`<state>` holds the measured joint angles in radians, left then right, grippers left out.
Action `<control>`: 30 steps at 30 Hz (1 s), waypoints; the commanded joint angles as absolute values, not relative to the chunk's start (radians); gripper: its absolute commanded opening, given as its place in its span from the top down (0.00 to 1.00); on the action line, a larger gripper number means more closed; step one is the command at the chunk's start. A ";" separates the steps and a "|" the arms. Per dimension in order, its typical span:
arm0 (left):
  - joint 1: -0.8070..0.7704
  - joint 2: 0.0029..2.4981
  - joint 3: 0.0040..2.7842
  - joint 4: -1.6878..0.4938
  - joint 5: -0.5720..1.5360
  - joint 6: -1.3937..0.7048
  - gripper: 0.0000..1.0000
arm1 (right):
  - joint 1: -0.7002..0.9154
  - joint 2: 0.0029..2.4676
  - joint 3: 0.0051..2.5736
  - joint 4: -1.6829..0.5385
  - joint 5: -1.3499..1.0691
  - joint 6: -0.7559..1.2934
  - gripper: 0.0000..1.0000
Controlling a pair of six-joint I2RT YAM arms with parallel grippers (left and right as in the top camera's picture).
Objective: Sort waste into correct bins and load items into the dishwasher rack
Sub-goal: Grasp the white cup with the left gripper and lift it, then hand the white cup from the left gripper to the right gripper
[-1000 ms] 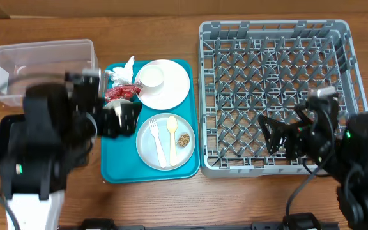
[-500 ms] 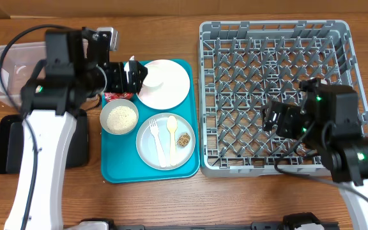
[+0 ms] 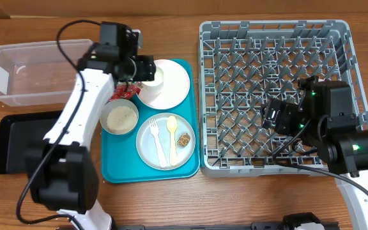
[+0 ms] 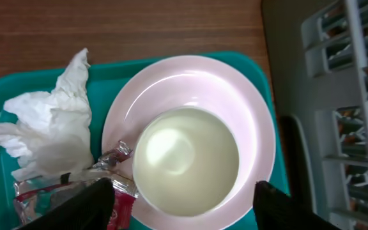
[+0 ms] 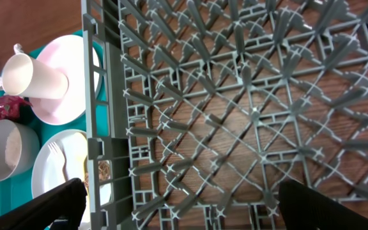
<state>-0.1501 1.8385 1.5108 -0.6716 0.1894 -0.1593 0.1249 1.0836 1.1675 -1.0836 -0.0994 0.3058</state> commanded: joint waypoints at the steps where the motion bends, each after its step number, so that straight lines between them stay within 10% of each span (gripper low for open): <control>1: -0.190 1.888 1.531 -0.668 0.023 -0.174 0.28 | 0.127 1.081 1.193 -1.103 -0.090 0.311 0.00; 13: -0.183 1.977 1.531 -0.647 0.022 -0.255 0.37 | 0.127 1.081 1.193 -1.113 -0.090 0.311 0.00; 24: -0.181 2.010 1.542 -0.631 0.079 -0.278 0.93 | 0.127 1.081 1.193 -1.113 -0.090 0.311 0.00; 30: -0.178 1.993 1.607 -0.717 0.079 -0.274 0.96 | 0.127 1.081 1.193 -1.112 -0.091 0.311 0.02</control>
<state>-0.1871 2.0037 1.5398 -0.6884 0.0677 -0.2676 0.1249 1.0840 1.1675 -1.1175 -0.0967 0.3103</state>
